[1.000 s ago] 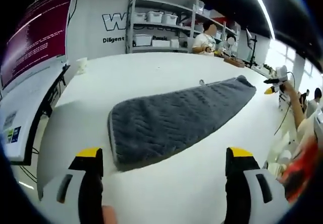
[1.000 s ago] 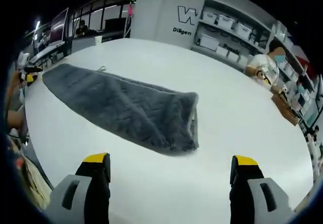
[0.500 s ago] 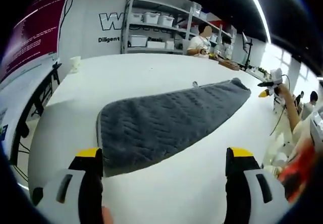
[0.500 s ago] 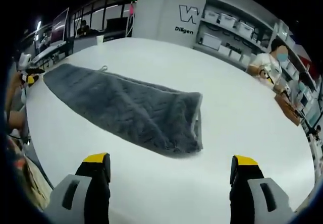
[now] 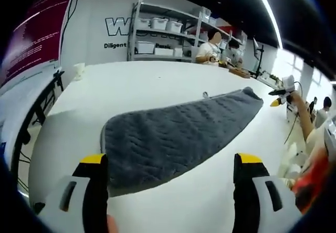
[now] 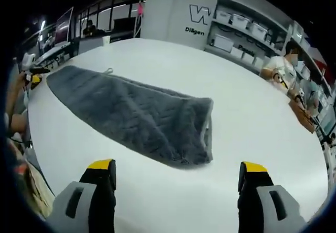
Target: Open the folded towel by lifting each exposed corner and separating the folded layers until the towel lies flat within the target outline without major curled edges
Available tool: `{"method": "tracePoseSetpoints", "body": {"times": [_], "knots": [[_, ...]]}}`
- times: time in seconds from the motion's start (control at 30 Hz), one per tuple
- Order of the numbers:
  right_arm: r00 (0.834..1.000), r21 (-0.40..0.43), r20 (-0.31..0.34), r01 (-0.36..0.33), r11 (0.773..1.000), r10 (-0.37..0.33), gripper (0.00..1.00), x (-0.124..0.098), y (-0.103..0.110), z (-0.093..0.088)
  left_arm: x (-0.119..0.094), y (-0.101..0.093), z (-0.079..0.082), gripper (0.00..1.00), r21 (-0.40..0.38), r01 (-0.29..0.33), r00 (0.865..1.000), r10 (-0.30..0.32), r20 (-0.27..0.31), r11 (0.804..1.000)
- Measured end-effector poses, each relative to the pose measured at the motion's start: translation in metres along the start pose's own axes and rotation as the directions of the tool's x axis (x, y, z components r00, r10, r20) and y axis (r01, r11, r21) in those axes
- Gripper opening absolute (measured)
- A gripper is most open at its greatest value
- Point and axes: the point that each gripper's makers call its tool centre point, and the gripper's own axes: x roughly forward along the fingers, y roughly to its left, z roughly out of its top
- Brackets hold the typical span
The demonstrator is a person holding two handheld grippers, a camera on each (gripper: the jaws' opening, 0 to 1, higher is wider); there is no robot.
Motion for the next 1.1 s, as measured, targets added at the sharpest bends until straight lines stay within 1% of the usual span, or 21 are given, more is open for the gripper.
{"method": "tracePoseSetpoints", "body": {"times": [0.13, 0.17, 0.2, 0.23, 0.3, 0.37, 0.43, 0.5, 0.53, 0.57, 0.6, 0.73, 0.8, 0.83, 0.87, 0.9, 0.93, 1.0, 1.1], "knots": [[1.0, 0.002, 0.027, -0.007, 1.0, 0.007, 0.92, 0.003, -0.003, 0.009, 0.008, 0.005, 0.004, 0.93, -0.007, -0.027, 1.0, 0.027, 0.006, 1.0], [0.999, 0.001, 0.034, -0.01, 1.0, 0.01, 0.91, 0.003, -0.003, 0.011, 0.01, 0.007, 0.004, 0.92, -0.01, -0.04, 0.999, 0.04, 0.003, 0.999], [0.999, -0.004, 0.046, -0.019, 1.0, 0.02, 0.9, 0.005, -0.004, 0.017, 0.015, 0.015, 0.006, 0.91, -0.008, -0.083, 0.997, 0.083, 0.001, 0.997], [0.999, -0.005, 0.047, -0.021, 1.0, 0.021, 0.88, 0.005, -0.004, 0.018, 0.016, 0.016, 0.006, 0.91, -0.007, -0.089, 0.996, 0.089, 0.0, 0.996], [0.997, -0.032, 0.072, -0.029, 0.999, 0.032, 0.82, 0.008, -0.005, 0.029, 0.024, 0.021, 0.008, 0.91, -0.008, -0.107, 0.994, 0.107, -0.003, 0.994], [0.995, -0.051, 0.09, -0.042, 0.998, 0.047, 0.77, 0.012, -0.003, 0.037, 0.031, 0.026, 0.014, 0.89, -0.038, -0.118, 0.993, 0.119, 0.019, 0.992], [0.991, -0.037, 0.118, -0.057, 0.998, 0.061, 0.74, 0.017, -0.007, 0.046, 0.039, 0.032, 0.019, 0.86, -0.056, -0.125, 0.991, 0.127, 0.033, 0.991], [0.988, -0.028, 0.139, -0.066, 0.997, 0.069, 0.69, 0.022, -0.01, 0.054, 0.046, 0.04, 0.023, 0.82, -0.067, -0.145, 0.988, 0.148, 0.041, 0.987], [0.982, -0.045, 0.174, -0.07, 0.997, 0.077, 0.67, 0.025, -0.011, 0.062, 0.049, 0.044, 0.025, 0.82, -0.064, -0.156, 0.986, 0.159, 0.044, 0.986], [0.979, -0.044, 0.188, -0.066, 0.997, 0.073, 0.64, 0.027, -0.013, 0.065, 0.051, 0.047, 0.026, 0.81, -0.062, -0.164, 0.985, 0.167, 0.045, 0.985], [0.978, -0.027, 0.2, -0.062, 0.998, 0.066, 0.61, 0.03, -0.016, 0.068, 0.054, 0.052, 0.028, 0.81, -0.059, -0.176, 0.983, 0.179, 0.047, 0.983], [0.967, 0.021, 0.241, -0.089, 0.996, 0.081, 0.55, 0.045, -0.024, 0.083, 0.062, 0.07, 0.029, 0.76, -0.08, -0.218, 0.974, 0.222, 0.045, 0.973], [0.967, 0.028, 0.243, -0.082, 0.996, 0.072, 0.51, 0.053, -0.029, 0.087, 0.065, 0.078, 0.029, 0.71, -0.09, -0.233, 0.97, 0.238, 0.045, 0.968], [0.971, 0.037, 0.233, -0.065, 0.997, 0.054, 0.5, 0.059, -0.035, 0.088, 0.068, 0.084, 0.029, 0.69, -0.09, -0.245, 0.968, 0.249, 0.041, 0.965], [0.972, 0.039, 0.231, -0.062, 0.997, 0.051, 0.49, 0.061, -0.037, 0.088, 0.069, 0.085, 0.029, 0.66, -0.087, -0.249, 0.967, 0.253, 0.04, 0.965], [0.973, 0.044, 0.228, -0.057, 0.997, 0.045, 0.48, 0.064, -0.039, 0.088, 0.07, 0.089, 0.029, 0.62, -0.075, -0.259, 0.964, 0.263, 0.04, 0.963], [0.974, 0.067, 0.223, -0.058, 0.996, 0.042, 0.46, 0.075, -0.046, 0.091, 0.072, 0.096, 0.028, 0.59, -0.04, -0.279, 0.959, 0.28, 0.036, 0.959], [0.976, 0.075, 0.212, -0.07, 0.995, 0.053, 0.42, 0.083, -0.047, 0.09, 0.075, 0.098, 0.025, 0.58, -0.033, -0.277, 0.961, 0.278, 0.01, 0.96], [0.981, 0.084, 0.184, -0.085, 0.993, 0.068, 0.38, 0.101, -0.051, 0.088, 0.078, 0.104, 0.024, 0.58, -0.036, -0.284, 0.959, 0.284, -0.007, 0.958]]}}
